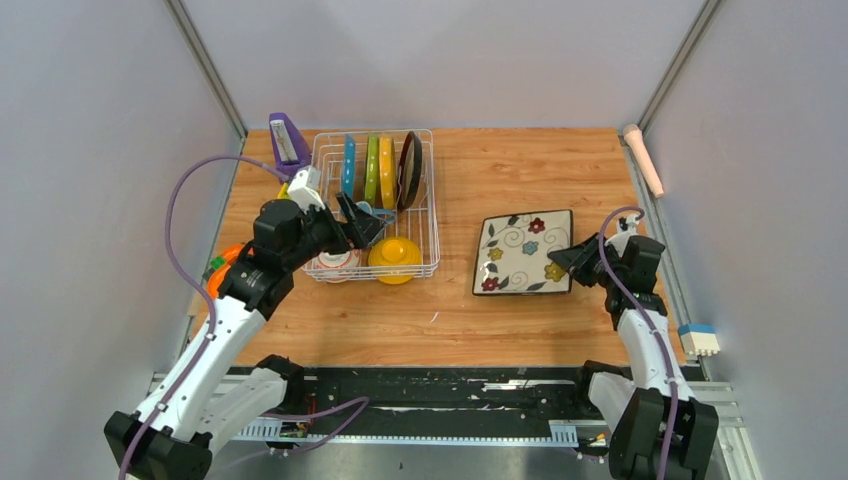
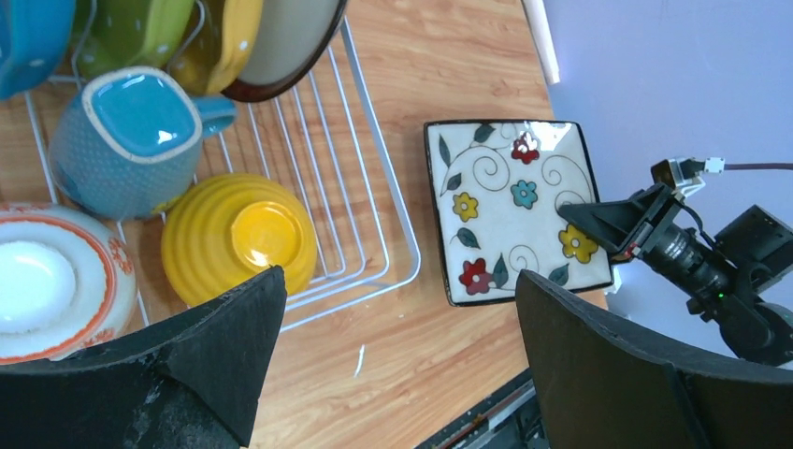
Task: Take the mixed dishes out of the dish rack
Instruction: Place the plate at the center of the board.
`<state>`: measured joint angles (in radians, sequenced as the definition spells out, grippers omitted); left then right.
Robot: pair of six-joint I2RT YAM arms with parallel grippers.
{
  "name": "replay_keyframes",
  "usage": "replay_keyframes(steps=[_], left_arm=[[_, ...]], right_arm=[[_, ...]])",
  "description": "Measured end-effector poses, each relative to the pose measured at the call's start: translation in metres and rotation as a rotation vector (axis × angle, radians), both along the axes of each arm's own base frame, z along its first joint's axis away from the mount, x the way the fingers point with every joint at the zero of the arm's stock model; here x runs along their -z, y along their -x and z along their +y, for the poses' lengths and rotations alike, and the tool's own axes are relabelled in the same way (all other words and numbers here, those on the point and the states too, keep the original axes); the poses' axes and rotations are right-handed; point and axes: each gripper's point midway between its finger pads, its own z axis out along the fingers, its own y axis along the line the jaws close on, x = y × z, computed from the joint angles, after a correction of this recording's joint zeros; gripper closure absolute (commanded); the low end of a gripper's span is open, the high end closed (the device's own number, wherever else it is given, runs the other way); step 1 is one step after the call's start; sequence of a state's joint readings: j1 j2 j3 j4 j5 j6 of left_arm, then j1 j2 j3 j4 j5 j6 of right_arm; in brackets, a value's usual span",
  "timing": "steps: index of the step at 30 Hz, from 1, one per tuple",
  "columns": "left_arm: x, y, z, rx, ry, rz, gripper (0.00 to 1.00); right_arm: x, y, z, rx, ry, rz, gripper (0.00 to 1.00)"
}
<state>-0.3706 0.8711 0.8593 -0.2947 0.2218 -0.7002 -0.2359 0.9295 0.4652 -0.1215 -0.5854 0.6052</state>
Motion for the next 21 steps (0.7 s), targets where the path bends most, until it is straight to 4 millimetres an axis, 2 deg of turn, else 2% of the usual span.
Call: replay_keyframes(steps=[9,16,21], left_arm=[[0.032,0.017,0.004,-0.038,-0.026,0.115,0.0],[0.039,0.022,0.008,-0.06,-0.045,0.143,0.0],[0.042,0.021,0.011,-0.077,-0.059,0.149,0.0]], right_arm=[[0.019,0.018,0.027,-0.1,-0.151,-0.04,1.0],[0.029,0.015,0.032,-0.126,-0.201,-0.023,1.0],[0.035,0.011,0.03,-0.118,-0.197,-0.018,0.89]])
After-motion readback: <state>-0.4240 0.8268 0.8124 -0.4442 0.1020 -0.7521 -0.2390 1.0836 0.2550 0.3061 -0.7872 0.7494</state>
